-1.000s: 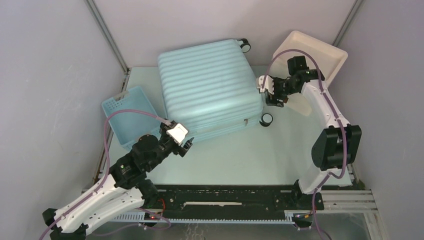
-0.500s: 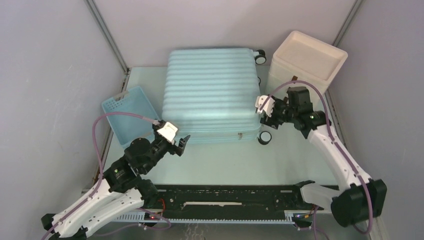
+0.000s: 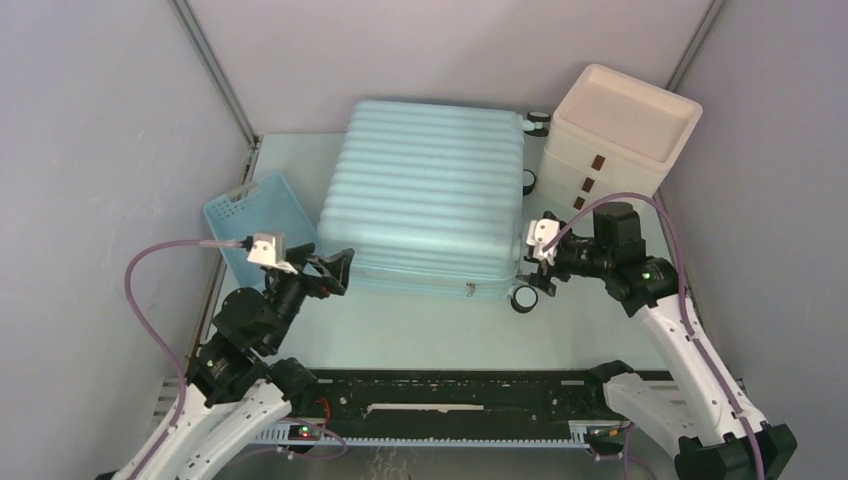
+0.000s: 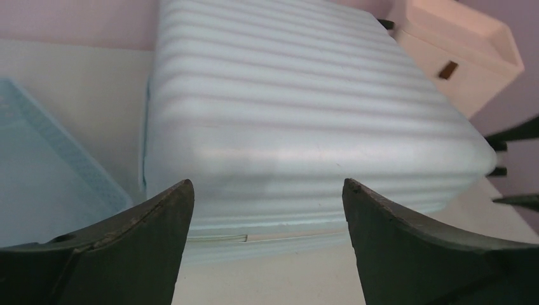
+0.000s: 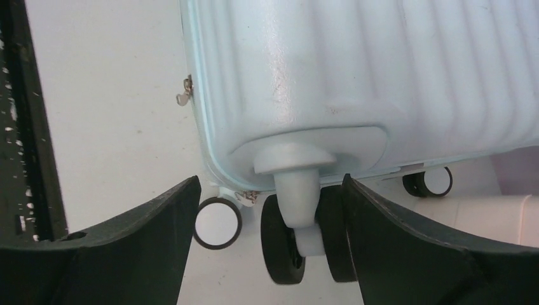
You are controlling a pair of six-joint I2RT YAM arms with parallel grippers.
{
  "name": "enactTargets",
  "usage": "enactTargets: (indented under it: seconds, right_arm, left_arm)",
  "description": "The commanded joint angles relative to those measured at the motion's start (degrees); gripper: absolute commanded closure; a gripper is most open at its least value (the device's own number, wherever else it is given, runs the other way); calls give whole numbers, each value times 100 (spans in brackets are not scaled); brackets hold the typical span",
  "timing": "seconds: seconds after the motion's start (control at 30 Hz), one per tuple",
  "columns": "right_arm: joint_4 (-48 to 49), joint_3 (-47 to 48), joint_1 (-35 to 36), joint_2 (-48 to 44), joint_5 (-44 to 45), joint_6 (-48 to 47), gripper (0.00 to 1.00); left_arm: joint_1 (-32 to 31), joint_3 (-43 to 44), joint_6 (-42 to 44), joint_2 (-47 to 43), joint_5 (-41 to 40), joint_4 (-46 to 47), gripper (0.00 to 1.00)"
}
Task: Open, take out, and arrange the luggage
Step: Adjust the luggage at the center of the board.
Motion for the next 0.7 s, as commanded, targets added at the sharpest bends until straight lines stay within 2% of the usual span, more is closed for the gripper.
enactTargets:
  seconds: [0.0, 0.07, 0.13, 0.23, 0.27, 0.3, 0.4, 0.5, 0.57, 0.67]
  right_arm:
    - [-1416, 385, -274, -90, -1221, 433, 11]
    - [-1431, 692, -591, 20, -1539, 510, 11]
    - [-1298, 1098, -984, 199, -1893, 784, 11]
    - [-627, 1303, -1591, 521, -2412, 1666, 13]
    - [-390, 1305, -1693, 638, -2418, 1966, 16]
    - [-189, 1297, -1716, 781, -2339, 2198, 19]
    - [200, 1296, -1719, 1221, -1642, 2824, 39]
    - [330, 1280, -1504, 1581, -814, 2988, 57]
    - [399, 1254, -1269, 1787, -371, 2996, 64]
    - [374, 1243, -863, 2048, 46, 2864, 68]
  left_arm:
    - [982, 133, -1034, 157, 595, -39, 14]
    - [1563, 108, -1358, 362, 1082, -20, 19]
    - [2110, 45, -1686, 527, 1494, 51, 29]
    - [2728, -100, -2085, 609, 1712, 178, 40]
    - [2885, -155, -2205, 608, 1673, 207, 46]
    - [2963, -207, -2250, 589, 1578, 216, 49]
    - [3083, -407, -2468, 600, 1292, 273, 61]
    - [3103, -562, -2557, 794, 1173, 371, 79]
    - [3108, -596, -2617, 1010, 1079, 380, 85]
    - [3108, -621, -2651, 1318, 1000, 497, 87]
